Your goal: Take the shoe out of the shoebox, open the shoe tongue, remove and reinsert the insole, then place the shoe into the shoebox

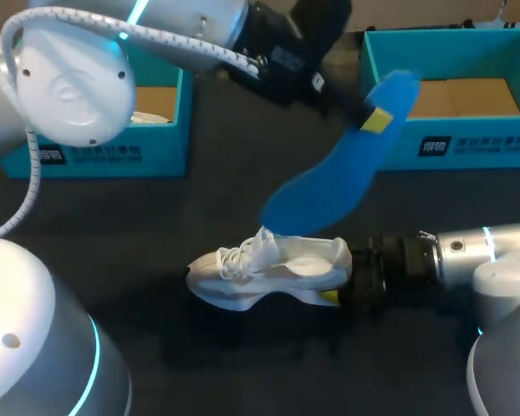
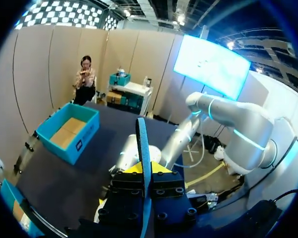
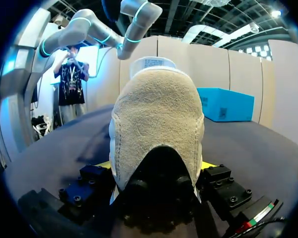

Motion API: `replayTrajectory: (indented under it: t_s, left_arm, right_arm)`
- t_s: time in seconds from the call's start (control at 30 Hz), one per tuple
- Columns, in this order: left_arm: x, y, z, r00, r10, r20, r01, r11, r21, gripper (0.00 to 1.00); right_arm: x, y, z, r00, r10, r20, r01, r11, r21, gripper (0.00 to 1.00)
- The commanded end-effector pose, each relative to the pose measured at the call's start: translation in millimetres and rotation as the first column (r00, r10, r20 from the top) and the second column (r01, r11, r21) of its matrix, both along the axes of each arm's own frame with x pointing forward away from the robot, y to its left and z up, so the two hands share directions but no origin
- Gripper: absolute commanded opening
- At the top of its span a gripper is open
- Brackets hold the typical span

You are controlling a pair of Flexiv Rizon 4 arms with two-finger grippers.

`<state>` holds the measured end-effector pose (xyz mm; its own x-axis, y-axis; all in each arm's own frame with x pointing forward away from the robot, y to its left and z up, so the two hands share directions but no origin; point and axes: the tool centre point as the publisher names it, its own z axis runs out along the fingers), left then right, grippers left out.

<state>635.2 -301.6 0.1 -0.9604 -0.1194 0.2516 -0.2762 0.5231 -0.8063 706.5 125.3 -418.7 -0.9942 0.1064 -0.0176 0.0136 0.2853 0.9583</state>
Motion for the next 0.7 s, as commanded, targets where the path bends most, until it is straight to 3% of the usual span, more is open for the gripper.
replayTrajectory:
  t_s: [0.03,0.43,0.7]
  left_arm:
    - [-5.0,6,11,1.000,-0.018,0.004,0.019,0.997,-0.069,0.00]
    - [-14.6,23,62,0.998,-0.062,0.028,0.067,0.969,-0.236,0.00]
    - [-6.2,34,76,0.998,-0.039,0.043,0.049,0.959,-0.278,0.00]
  right_arm:
    - [-0.5,1,1,1.000,-0.001,-0.002,0.001,1.000,-0.005,0.00]
    - [-0.5,1,1,1.000,-0.001,-0.002,0.001,1.000,-0.005,0.00]
    - [-0.5,1,1,1.000,-0.001,-0.002,0.001,1.000,-0.005,0.00]
